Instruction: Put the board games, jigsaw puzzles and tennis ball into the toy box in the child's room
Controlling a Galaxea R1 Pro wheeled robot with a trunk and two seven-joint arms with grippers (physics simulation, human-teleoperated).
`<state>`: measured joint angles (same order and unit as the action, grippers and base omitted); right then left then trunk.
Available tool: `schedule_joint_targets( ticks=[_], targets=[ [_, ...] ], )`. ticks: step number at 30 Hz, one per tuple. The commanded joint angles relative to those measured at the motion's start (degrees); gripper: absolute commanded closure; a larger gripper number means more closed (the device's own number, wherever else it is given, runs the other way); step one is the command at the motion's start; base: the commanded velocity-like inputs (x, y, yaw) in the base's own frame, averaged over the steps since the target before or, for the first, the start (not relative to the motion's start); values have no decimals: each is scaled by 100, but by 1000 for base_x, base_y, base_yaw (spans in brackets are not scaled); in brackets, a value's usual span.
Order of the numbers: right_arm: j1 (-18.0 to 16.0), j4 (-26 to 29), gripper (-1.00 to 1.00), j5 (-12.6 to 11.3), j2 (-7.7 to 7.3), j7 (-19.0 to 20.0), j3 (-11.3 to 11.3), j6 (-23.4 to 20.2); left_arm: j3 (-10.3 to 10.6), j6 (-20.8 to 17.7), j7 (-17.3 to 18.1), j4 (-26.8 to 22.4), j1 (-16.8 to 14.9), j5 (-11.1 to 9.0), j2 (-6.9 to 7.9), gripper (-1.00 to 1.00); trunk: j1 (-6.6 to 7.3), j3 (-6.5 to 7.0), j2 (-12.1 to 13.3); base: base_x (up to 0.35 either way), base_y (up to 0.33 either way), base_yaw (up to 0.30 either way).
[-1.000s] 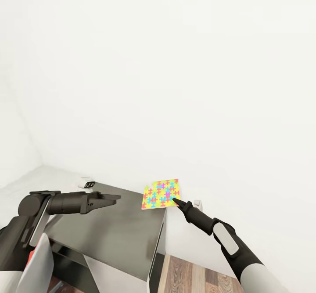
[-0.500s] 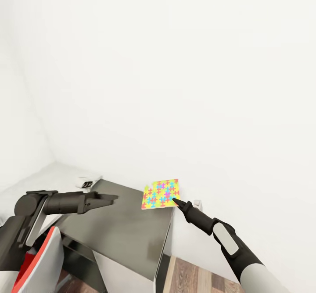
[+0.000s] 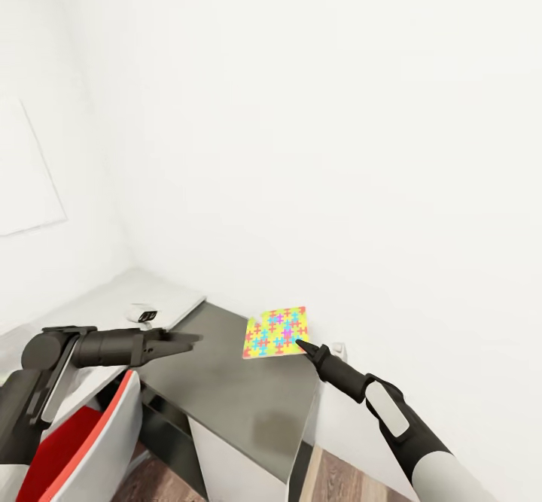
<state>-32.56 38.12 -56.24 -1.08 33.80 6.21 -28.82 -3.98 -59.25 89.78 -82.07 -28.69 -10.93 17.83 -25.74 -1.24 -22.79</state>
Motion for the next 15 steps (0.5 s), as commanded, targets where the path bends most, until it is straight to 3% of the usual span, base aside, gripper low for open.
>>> schedule_joint_targets(
  ticks=[1,15],
  targets=[
    [-5,2,100,-54,-6,-3,17,-27,2,-61,23,0,-5,3,1,-100,-4,-10,-13,0,0,275],
    [-5,2,100,-54,-6,-5,19,-27,-79,-61,23,2,-6,3,6,-100,-4,28,-13,0,0,275]
  ],
)
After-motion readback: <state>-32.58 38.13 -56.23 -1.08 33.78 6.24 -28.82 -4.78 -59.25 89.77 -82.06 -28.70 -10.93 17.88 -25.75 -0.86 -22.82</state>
